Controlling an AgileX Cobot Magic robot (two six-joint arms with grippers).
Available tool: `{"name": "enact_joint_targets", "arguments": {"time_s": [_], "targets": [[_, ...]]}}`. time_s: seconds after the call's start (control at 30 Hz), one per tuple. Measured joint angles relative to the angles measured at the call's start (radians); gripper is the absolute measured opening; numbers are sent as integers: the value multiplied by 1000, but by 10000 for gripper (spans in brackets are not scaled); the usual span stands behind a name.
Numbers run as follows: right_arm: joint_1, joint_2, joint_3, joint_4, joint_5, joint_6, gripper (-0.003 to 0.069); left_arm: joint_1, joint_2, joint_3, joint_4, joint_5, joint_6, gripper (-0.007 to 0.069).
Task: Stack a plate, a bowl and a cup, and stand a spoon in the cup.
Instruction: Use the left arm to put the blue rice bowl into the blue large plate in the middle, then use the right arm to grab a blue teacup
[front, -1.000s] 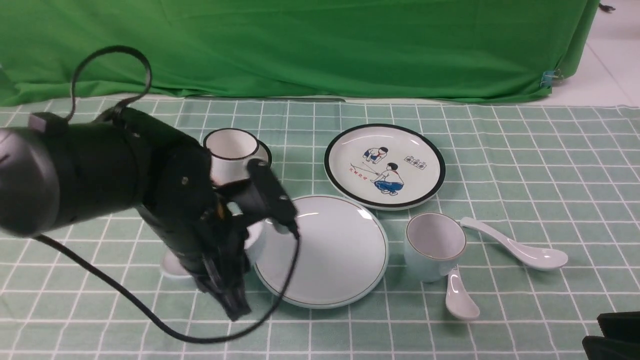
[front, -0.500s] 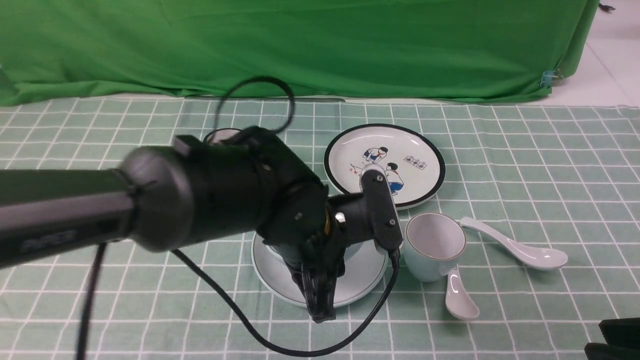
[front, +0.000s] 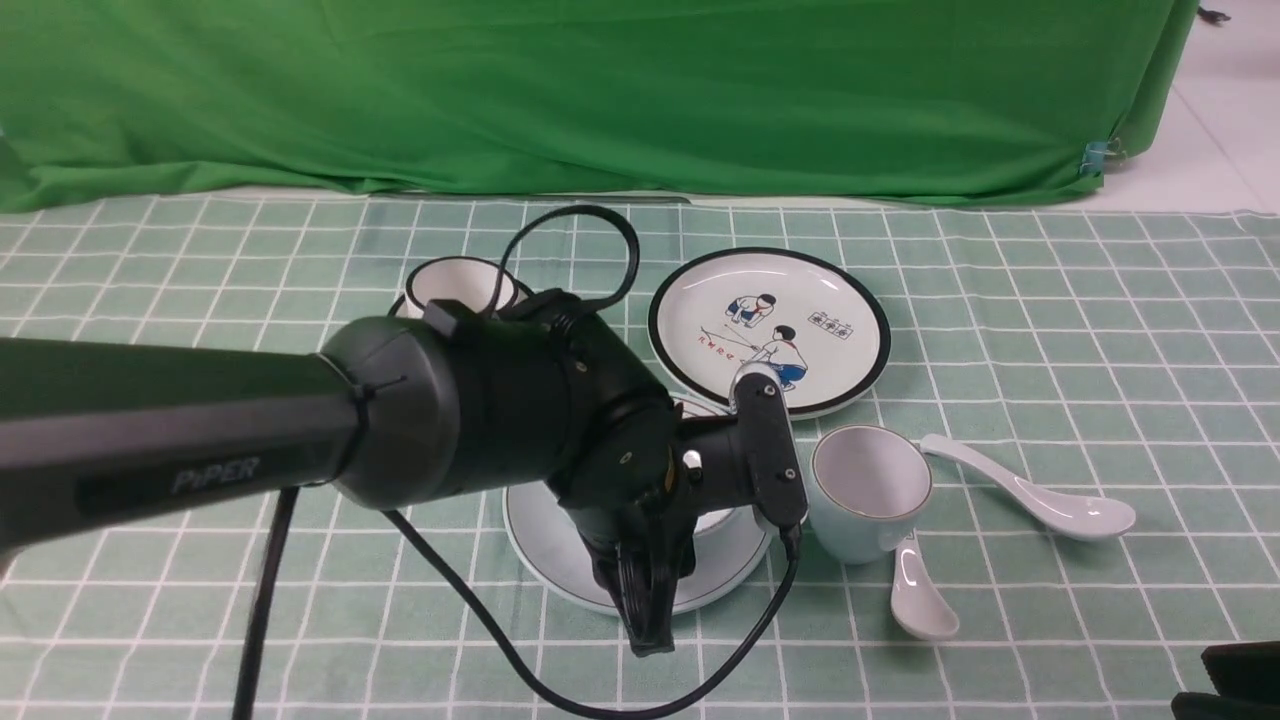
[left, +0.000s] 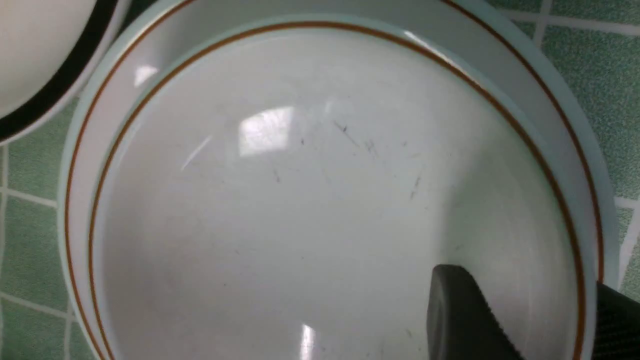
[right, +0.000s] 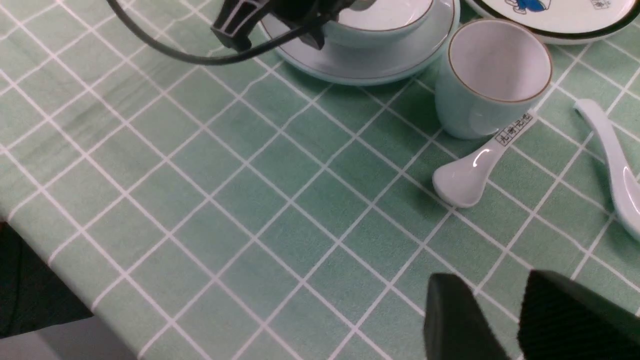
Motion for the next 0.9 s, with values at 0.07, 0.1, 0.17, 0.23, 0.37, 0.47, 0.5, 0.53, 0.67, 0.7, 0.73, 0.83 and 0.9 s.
{"name": "enact_joint_targets", "arguments": {"time_s": [0.07, 0.1, 0.17, 0.23, 0.37, 0.47, 0.5, 0.53, 0.67, 0.7, 0.73, 0.83, 0.9], "targets": [[0, 1, 0, 0, 0, 10, 283, 0, 0, 0, -9, 3, 0, 302], [0, 2, 0, 0, 0, 12, 290, 0, 0, 0, -12, 8, -3, 325], [0, 9, -5, 0, 1, 20, 314, 0, -5, 0, -21, 15, -19, 386], [0, 27, -14, 0, 5, 25, 326, 0, -17, 0, -35, 19, -52, 440], [0, 111, -59, 0, 24, 30, 338, 0, -102, 0, -81, 36, -124, 557], [0, 208, -115, 0, 45, 30, 340, 0, -216, 0, -147, 61, -196, 578], [0, 262, -146, 0, 57, 23, 340, 0, -281, 0, -171, 75, -241, 559], [0, 300, -168, 0, 65, 16, 340, 0, -326, 0, -183, 84, -270, 535], [0, 499, -288, 0, 89, -32, 342, 0, -576, 33, -228, 69, -375, 315], [0, 520, -294, 0, 90, -33, 342, 0, -589, 37, -233, 66, -379, 284], [0, 592, -345, 0, 97, -50, 342, 0, -677, 79, -257, 43, -393, 175], [0, 714, -429, 0, 117, -79, 342, 0, -841, 186, -322, -17, -399, 44], [0, 772, -468, 0, 124, -85, 344, 0, -920, 243, -353, -52, -401, 24]]}}
